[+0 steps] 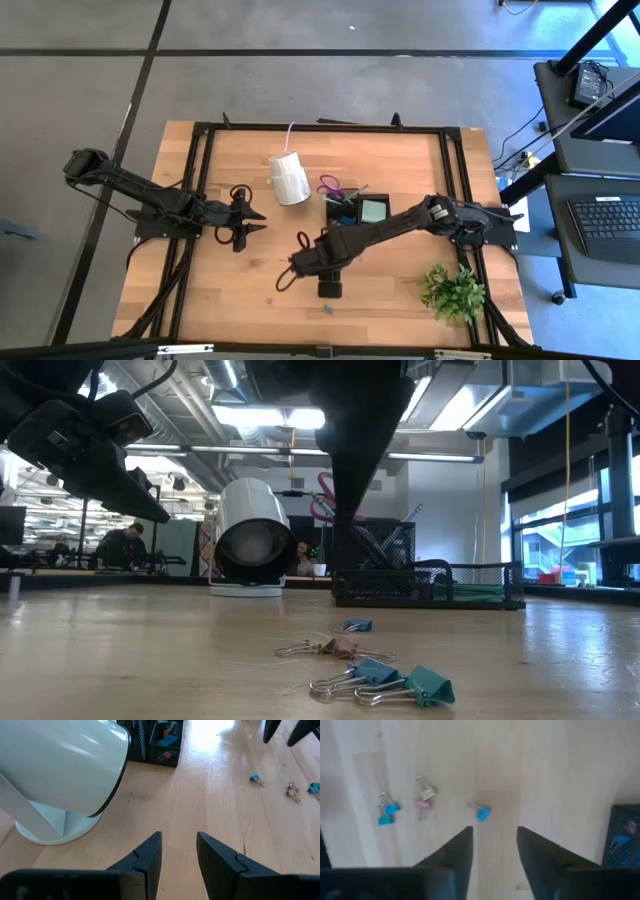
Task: Pick and place office supplies into organizer
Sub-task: Put the top blue binder clip into the black desk organizer
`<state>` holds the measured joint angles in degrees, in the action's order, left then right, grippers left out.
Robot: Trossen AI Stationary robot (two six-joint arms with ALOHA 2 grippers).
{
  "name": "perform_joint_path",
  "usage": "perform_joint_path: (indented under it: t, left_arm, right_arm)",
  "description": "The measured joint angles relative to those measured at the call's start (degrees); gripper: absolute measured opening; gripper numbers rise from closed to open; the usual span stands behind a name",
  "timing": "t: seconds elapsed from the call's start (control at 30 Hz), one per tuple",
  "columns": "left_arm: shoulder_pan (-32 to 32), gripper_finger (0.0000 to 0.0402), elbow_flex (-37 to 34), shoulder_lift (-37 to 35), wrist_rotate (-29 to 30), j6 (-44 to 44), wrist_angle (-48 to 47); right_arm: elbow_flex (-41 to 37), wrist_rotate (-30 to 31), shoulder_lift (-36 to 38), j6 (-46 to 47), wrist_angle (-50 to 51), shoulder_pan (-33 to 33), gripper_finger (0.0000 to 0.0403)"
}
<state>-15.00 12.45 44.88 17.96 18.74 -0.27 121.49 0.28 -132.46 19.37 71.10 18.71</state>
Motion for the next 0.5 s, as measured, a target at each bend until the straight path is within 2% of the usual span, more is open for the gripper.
perform_joint_path:
  t: [0.23, 0.4, 0.5]
  left_arm:
    - [0.0, 0.0116, 0.0, -0.01, 0.0, 0.0, 0.0]
    - [0.0, 0.0116, 0.0, -0.02, 0.0, 0.0, 0.0]
    - [0.0, 0.0116, 0.0, -0.01, 0.0, 0.17, 0.0]
  right_arm:
    - [0.0, 0.13, 0.0, -8.82, -0.14, 1.78, 0.0226]
    - [0.0, 0.66, 0.0, -19.35, -0.14, 3.56, 0.0242]
    - [0.0, 3.77, 0.0, -24.48, -0.16, 4.06, 0.0242]
